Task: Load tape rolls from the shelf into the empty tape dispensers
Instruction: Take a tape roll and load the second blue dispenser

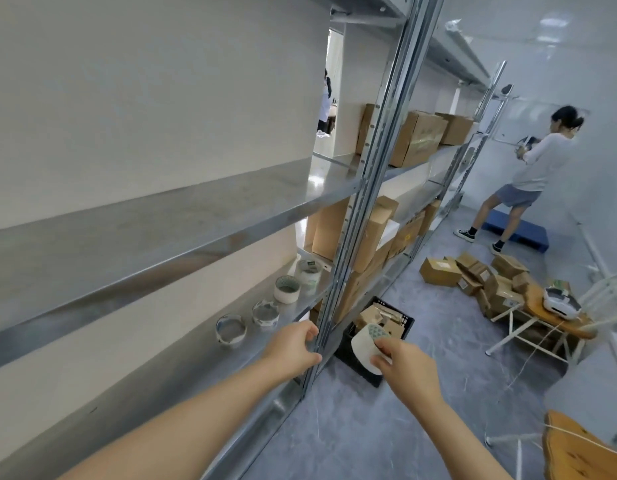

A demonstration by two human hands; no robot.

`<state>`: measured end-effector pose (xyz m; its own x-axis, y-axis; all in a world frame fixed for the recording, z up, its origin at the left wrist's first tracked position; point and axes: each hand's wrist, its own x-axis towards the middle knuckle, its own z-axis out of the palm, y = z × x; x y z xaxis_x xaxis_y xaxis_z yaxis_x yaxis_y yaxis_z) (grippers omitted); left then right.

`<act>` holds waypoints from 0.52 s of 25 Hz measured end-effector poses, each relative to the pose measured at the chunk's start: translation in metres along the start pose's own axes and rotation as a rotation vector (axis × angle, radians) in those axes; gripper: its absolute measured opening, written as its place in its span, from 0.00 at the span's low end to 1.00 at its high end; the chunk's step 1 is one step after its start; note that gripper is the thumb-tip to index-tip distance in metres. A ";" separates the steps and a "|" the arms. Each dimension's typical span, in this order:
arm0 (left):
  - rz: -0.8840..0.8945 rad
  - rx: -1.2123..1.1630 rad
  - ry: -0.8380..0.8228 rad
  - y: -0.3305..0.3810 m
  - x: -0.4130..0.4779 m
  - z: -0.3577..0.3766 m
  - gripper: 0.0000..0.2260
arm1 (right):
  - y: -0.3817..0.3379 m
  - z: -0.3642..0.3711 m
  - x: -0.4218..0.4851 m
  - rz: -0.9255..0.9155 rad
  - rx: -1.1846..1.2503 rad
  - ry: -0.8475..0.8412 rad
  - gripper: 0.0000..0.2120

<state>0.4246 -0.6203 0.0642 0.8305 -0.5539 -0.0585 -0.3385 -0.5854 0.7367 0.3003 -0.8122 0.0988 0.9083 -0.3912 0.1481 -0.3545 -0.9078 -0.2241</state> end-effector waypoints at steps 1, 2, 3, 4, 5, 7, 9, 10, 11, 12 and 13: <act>-0.006 0.004 -0.004 -0.001 0.015 0.002 0.22 | 0.005 0.005 0.016 -0.006 -0.004 0.001 0.06; -0.014 0.003 -0.005 -0.003 0.032 0.005 0.22 | 0.011 0.010 0.033 -0.016 -0.004 0.006 0.06; -0.025 0.002 -0.005 -0.003 0.048 0.008 0.22 | 0.017 0.016 0.050 -0.028 0.003 0.008 0.06; -0.037 0.001 0.000 -0.004 0.067 0.012 0.22 | 0.026 0.023 0.070 -0.047 0.012 0.005 0.06; -0.047 0.006 0.008 -0.005 0.084 0.016 0.22 | 0.034 0.030 0.090 -0.067 0.017 -0.005 0.06; -0.074 0.011 0.028 -0.006 0.121 0.025 0.22 | 0.049 0.043 0.133 -0.117 0.015 -0.025 0.05; -0.123 0.000 0.059 -0.003 0.159 0.037 0.23 | 0.066 0.054 0.182 -0.179 0.013 -0.040 0.04; -0.153 -0.012 0.077 0.000 0.177 0.043 0.23 | 0.075 0.058 0.206 -0.211 0.015 -0.056 0.05; -0.181 -0.017 0.095 0.003 0.195 0.046 0.22 | 0.082 0.061 0.230 -0.246 0.021 -0.075 0.06; -0.211 -0.013 0.113 0.006 0.212 0.049 0.22 | 0.086 0.063 0.251 -0.286 0.033 -0.094 0.06; -0.239 -0.004 0.132 0.009 0.227 0.050 0.21 | 0.090 0.066 0.271 -0.324 0.045 -0.112 0.06</act>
<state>0.5877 -0.7808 0.0235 0.9370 -0.3187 -0.1428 -0.1247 -0.6873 0.7155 0.5291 -0.9895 0.0549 0.9917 -0.0625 0.1121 -0.0358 -0.9735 -0.2259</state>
